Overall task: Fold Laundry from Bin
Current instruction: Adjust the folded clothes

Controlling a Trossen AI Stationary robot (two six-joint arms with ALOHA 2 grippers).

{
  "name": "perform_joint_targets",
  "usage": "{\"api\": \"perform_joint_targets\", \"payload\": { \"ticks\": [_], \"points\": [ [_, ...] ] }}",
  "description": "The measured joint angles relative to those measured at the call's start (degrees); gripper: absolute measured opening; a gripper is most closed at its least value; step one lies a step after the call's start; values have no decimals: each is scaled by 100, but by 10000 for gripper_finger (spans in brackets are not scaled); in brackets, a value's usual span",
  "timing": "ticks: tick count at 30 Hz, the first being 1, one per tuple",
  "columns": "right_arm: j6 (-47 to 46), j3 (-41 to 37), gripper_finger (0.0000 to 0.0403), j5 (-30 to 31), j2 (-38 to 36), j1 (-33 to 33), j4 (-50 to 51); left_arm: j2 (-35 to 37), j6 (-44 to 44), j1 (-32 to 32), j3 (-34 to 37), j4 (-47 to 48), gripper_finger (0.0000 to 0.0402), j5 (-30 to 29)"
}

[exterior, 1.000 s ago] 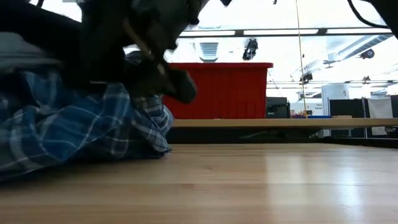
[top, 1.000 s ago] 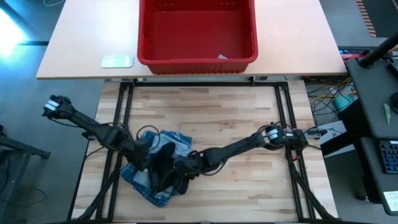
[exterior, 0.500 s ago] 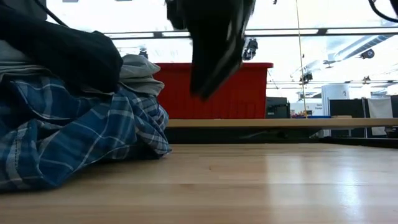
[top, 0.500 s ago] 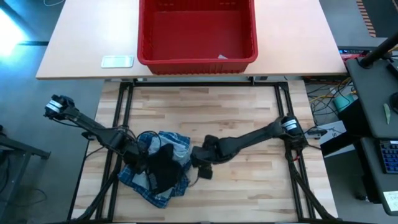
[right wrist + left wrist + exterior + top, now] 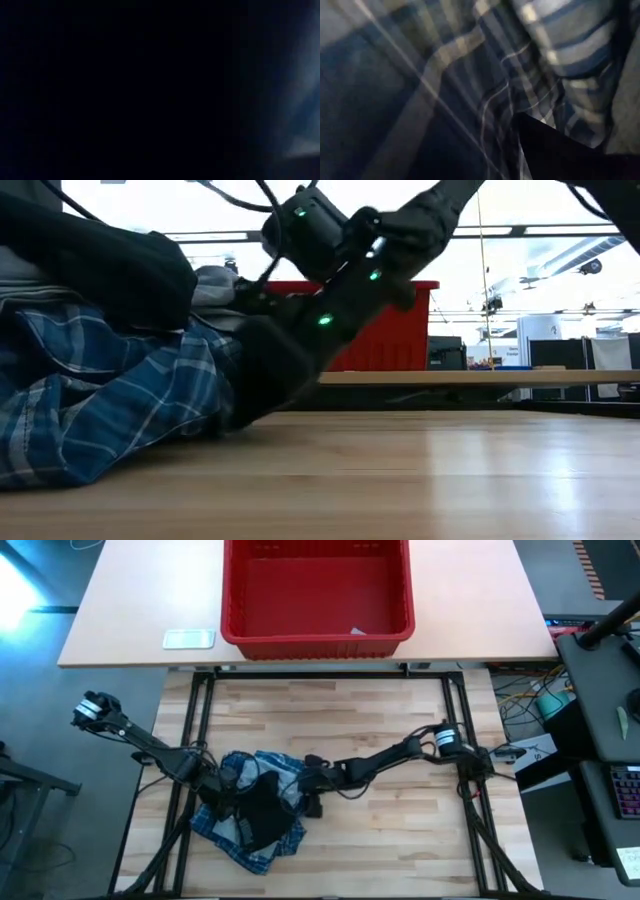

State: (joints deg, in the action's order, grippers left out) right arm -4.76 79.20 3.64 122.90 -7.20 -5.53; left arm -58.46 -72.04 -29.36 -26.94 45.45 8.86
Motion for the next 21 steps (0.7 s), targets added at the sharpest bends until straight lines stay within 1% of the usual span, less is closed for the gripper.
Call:
{"api": "perform_joint_targets", "payload": {
  "ticks": [2, 3, 6, 10, 13, 17, 19, 21],
  "points": [
    [-46, 146, 186, 25, 123, -4, -440, -15, 86, -9, 11, -39, 138, -39],
    [-54, 227, 180, 81, 133, -13, -485, -34, 120, -9, 11, -41, 136, -39],
    [124, 574, 165, 252, -27, -41, -442, -90, 207, -13, 14, -29, 132, -34],
    [347, 874, 158, 185, -392, -121, -259, -178, 557, -15, 13, -27, 131, -151],
    [459, 987, 157, -96, -452, -195, -216, -256, 1020, -15, 7, -103, 131, -597],
    [338, 1022, 157, -379, -625, -269, 98, -404, 1709, -13, 7, -340, 131, -1348],
    [298, 977, 157, -404, -807, -312, 590, -532, 2061, -11, 7, -461, 131, -1614],
    [228, 870, 157, -387, -1022, -363, 1268, -671, 2416, -7, 7, -568, 131, -1746]
  ]
}}
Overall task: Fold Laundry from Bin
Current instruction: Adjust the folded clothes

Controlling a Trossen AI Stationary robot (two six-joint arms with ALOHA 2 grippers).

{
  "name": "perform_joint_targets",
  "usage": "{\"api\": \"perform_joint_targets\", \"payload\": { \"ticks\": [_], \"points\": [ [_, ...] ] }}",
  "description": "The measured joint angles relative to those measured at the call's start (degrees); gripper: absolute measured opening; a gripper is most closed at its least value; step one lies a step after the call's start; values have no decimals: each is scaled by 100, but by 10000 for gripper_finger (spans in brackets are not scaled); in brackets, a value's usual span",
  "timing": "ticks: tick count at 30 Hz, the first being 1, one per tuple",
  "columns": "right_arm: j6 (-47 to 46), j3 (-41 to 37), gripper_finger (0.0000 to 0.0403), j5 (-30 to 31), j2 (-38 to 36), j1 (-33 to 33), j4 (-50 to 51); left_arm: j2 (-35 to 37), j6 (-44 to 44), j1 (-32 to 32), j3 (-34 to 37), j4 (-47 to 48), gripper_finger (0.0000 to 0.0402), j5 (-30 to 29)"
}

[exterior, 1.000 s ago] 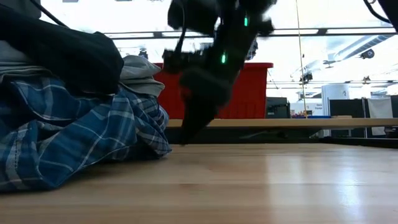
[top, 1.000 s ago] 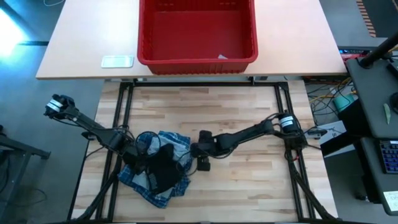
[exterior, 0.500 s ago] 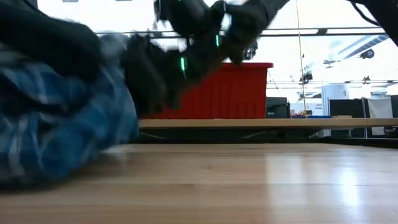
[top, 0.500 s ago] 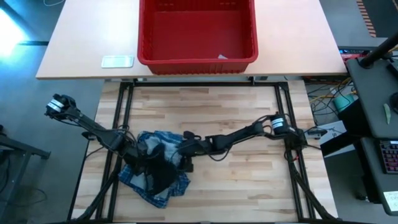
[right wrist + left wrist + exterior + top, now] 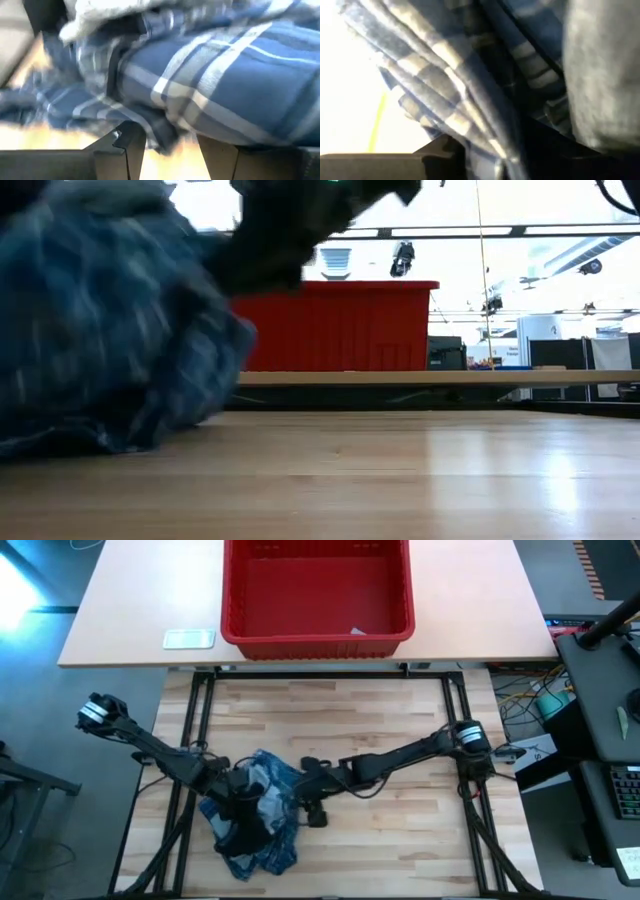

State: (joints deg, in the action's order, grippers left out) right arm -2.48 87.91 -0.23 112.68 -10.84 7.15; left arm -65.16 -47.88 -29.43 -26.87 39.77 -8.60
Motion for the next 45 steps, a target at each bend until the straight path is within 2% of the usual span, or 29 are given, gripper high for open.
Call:
{"api": "perform_joint_targets", "payload": {
  "ticks": [3, 6, 12, 17, 19, 22, 24, 31, 35, 42, 45],
  "points": [
    [-250, -398, 157, 198, -226, -102, 826, -259, 376, 0, -5, -154, 131, -11],
    [-633, -1122, 157, 393, -384, -194, 833, -480, 503, 0, -33, -241, 131, -32],
    [-1315, -2156, 157, 662, -252, -156, -66, -681, 579, -2, -35, -349, 131, -127],
    [-966, -2425, 157, 736, 137, -84, -1017, -671, 851, -1, -22, -380, 131, -162],
    [-757, -2431, 157, 732, 369, -37, -1893, -667, 949, -2, -15, -391, 131, -217],
    [-582, -2252, 157, 549, 656, -9, -2846, -684, 995, 15, -15, -416, 131, -280],
    [-537, -2044, 157, 481, 723, -22, -2979, -684, 952, 15, -13, -431, 131, -285],
    [-335, -921, 157, 424, 529, -281, -3022, -684, 884, 35, -7, -499, 131, -328],
    [-242, -314, 157, 423, 569, -332, -2891, -696, 902, 75, -25, -822, 131, -544],
    [-354, 88, 157, 431, 642, -338, -2690, -709, 1056, 181, -96, -1369, 131, -1062],
    [-393, 178, 157, 484, 581, -384, -2225, -709, 1039, 214, -96, -1441, 131, -1214]
  ]
}}
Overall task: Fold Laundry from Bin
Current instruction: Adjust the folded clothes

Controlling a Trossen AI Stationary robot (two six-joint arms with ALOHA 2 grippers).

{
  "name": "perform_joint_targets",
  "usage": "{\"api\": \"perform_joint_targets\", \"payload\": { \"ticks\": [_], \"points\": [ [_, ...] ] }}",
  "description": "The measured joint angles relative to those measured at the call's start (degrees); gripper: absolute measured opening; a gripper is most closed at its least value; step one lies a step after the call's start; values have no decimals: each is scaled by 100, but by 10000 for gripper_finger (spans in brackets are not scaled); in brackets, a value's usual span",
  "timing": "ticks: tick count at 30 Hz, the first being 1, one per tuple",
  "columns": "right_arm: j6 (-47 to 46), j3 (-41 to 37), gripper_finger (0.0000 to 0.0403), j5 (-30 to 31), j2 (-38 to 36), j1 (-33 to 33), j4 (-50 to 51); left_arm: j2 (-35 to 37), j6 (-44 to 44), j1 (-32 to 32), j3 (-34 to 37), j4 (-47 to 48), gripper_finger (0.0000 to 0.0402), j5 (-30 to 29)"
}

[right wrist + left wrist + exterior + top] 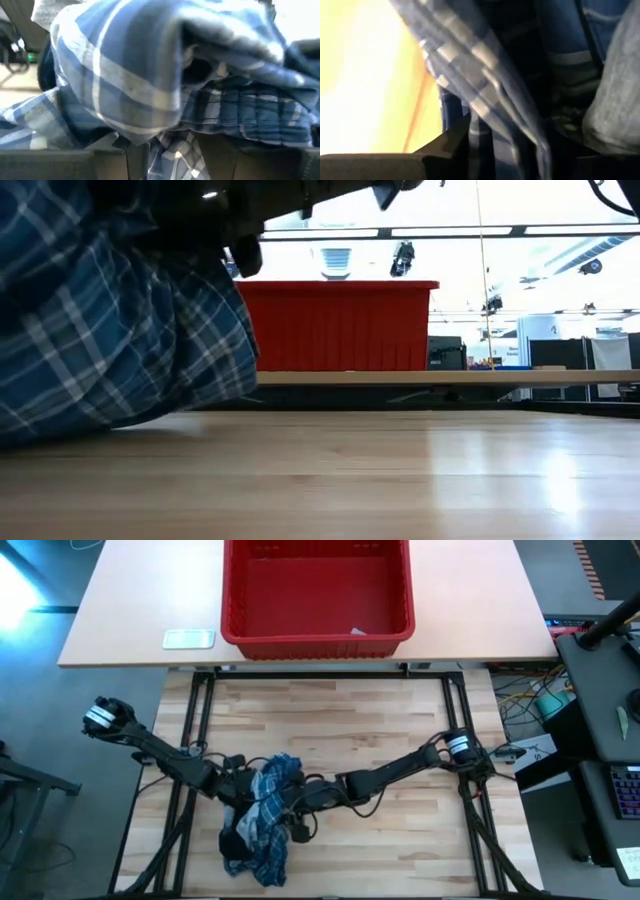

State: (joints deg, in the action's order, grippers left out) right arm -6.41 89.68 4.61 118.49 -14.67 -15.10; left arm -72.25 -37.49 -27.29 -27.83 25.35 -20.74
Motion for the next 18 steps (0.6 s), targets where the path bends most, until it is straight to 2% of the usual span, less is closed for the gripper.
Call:
{"api": "perform_joint_targets", "payload": {
  "ticks": [6, 12, 15, 18],
  "points": [
    [-180, 42, 157, 12, -420, -188, 1526, 7, -81, 20, 0, -125, 131, -164],
    [-895, 58, 157, -14, -1089, -461, 3890, 13, -387, 26, -55, -122, 132, -183],
    [-1315, 101, 164, 127, -1534, -536, 4940, 13, -725, 60, -128, -63, 145, 9],
    [-1560, 112, 189, 417, -2032, -521, 5618, 39, -968, 109, -245, 72, 168, 288]
  ]
}}
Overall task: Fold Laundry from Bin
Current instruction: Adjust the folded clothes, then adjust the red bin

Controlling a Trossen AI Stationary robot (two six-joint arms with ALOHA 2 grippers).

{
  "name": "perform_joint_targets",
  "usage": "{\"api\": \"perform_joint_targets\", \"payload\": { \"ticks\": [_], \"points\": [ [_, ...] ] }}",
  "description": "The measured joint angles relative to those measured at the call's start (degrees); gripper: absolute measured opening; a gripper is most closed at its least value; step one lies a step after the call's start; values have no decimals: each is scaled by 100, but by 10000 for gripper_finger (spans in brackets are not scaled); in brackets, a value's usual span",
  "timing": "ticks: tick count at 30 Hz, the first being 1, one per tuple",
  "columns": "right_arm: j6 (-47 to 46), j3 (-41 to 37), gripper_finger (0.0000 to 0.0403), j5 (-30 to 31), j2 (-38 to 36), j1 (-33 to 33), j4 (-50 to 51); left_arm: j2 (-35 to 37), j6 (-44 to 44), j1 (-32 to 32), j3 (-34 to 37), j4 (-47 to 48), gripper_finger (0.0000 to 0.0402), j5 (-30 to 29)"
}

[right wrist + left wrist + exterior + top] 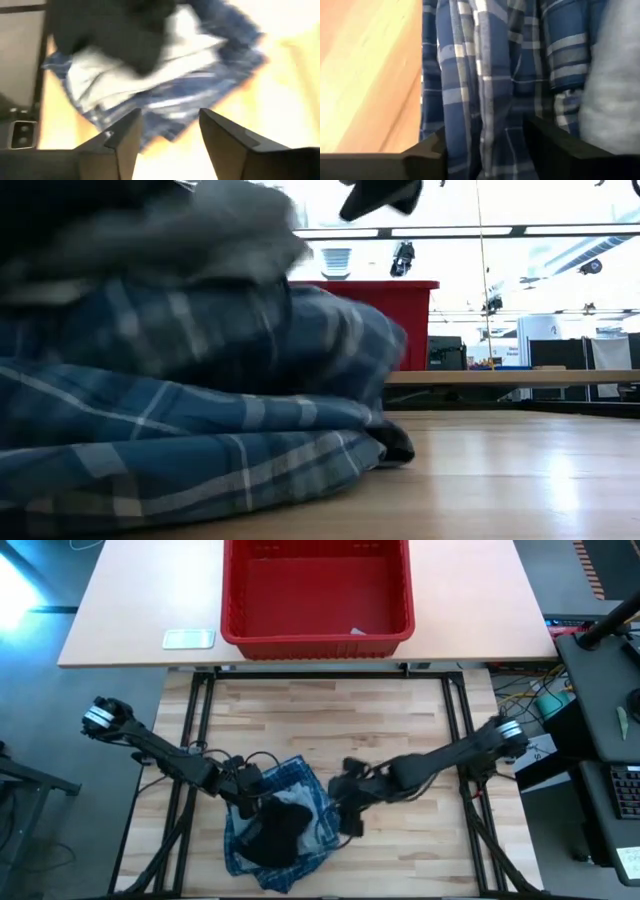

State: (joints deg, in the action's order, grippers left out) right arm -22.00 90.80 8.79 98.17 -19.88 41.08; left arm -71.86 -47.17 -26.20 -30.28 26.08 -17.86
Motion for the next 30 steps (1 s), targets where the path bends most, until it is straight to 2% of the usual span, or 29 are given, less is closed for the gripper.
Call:
{"api": "perform_joint_targets", "payload": {
  "ticks": [4, 7, 10, 14, 16, 18, 21, 25, 30],
  "points": [
    [11, 0, 241, 959, -555, 124, 701, 119, -152, 15, -343, 621, 216, 160],
    [146, -2, 278, 1660, -931, 366, 1053, 293, -160, 24, -833, 1473, 258, 202],
    [377, -2, 303, 1974, -1267, 808, 1131, 563, -101, 44, -1412, 2473, 297, 32],
    [1362, -2, 318, 1934, -1530, 1694, 1020, 1017, -105, 401, -2159, 3669, 336, -786],
    [2073, 4, 320, 1672, -1572, 2251, 856, 1223, 43, 878, -2521, 3902, 345, -1281],
    [2771, 80, 319, 1149, -1568, 2901, 771, 1364, 626, 1520, -2883, 3744, 348, -1617],
    [3660, 355, 312, 551, -1452, 3789, 718, 1436, 2265, 2719, -3432, 2939, 344, -1688],
    [4694, 913, 304, 237, -1231, 4749, 1012, 1227, 4550, 4429, -4192, 1820, 333, -787],
    [5442, 1586, 302, -154, -831, 5556, 1630, 515, 6068, 6304, -5043, 2045, 329, 419]
  ]
}}
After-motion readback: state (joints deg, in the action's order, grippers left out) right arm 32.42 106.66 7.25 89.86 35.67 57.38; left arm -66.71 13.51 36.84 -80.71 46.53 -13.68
